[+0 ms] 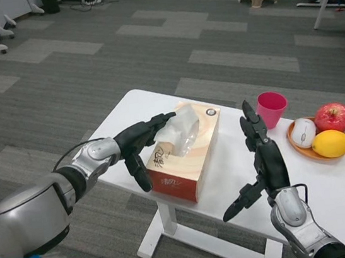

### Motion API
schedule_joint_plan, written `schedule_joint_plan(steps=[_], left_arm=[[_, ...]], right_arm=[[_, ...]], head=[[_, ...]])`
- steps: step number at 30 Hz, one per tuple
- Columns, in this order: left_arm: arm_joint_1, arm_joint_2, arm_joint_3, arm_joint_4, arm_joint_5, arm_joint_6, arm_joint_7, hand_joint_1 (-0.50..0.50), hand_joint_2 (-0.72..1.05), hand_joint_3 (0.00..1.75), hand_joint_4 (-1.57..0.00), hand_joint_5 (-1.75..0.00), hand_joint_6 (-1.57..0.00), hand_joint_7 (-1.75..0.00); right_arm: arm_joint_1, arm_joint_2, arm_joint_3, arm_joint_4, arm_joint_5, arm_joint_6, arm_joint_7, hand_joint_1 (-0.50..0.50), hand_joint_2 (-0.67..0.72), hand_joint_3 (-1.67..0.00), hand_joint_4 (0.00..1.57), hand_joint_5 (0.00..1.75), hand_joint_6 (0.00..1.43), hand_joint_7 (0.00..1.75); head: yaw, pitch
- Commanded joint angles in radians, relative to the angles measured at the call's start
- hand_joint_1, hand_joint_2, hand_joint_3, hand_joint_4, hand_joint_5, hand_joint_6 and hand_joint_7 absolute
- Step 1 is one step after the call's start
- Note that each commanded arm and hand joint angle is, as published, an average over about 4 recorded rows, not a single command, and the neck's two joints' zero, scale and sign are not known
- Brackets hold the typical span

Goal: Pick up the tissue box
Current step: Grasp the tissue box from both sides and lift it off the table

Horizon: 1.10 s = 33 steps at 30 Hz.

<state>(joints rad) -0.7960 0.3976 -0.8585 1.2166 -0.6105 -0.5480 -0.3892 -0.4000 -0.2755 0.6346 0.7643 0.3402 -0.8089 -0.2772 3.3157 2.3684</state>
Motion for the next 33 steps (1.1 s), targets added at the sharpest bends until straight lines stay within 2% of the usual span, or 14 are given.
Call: schedule_joint_plan(steps=[1, 3, 19, 26, 33], left_arm=[[0.023, -0.009, 0.031, -0.002, -0.009, -0.006, -0.004, 0.50, -0.46, 0.00, 0.00, 0.00, 0.00, 0.00], [0.031, -0.015, 0.044, -0.005, -0.009, -0.006, -0.004, 0.50, -0.46, 0.00, 0.00, 0.00, 0.00, 0.00], [0.093, -0.039, 0.098, -0.046, -0.009, -0.011, -0.007, 0.50, -0.46, 0.00, 0.00, 0.00, 0.00, 0.00], [0.123, -0.051, 0.113, -0.085, -0.005, -0.014, -0.009, 0.50, -0.41, 0.00, 0.00, 0.00, 0.00, 0.00], [0.154, -0.054, 0.111, -0.133, 0.008, -0.015, -0.016, 0.50, -0.46, 0.00, 0.00, 0.00, 0.00, 0.00]], right_arm=[[-0.035, -0.001, 0.030, 0.067, 0.006, 0.007, 0.000, -0.46, 0.38, -0.06, 0.03, 0.00, 0.00, 0.00], [-0.047, 0.004, 0.043, 0.102, 0.006, 0.009, 0.000, -0.46, 0.41, -0.06, 0.03, 0.00, 0.00, 0.00], [-0.106, 0.032, 0.065, 0.263, 0.006, 0.027, -0.004, -0.46, 0.41, -0.08, 0.03, 0.00, 0.00, 0.00], [-0.124, 0.042, 0.080, 0.302, 0.007, 0.035, -0.008, -0.46, 0.41, -0.06, 0.04, 0.00, 0.00, 0.00], [-0.126, 0.047, 0.089, 0.310, 0.006, 0.036, -0.010, -0.46, 0.41, -0.06, 0.06, 0.00, 0.00, 0.00]], head=[[-0.036, 0.013], [-0.048, 0.015], [-0.127, 0.040], [-0.144, 0.040], [-0.161, 0.042]])
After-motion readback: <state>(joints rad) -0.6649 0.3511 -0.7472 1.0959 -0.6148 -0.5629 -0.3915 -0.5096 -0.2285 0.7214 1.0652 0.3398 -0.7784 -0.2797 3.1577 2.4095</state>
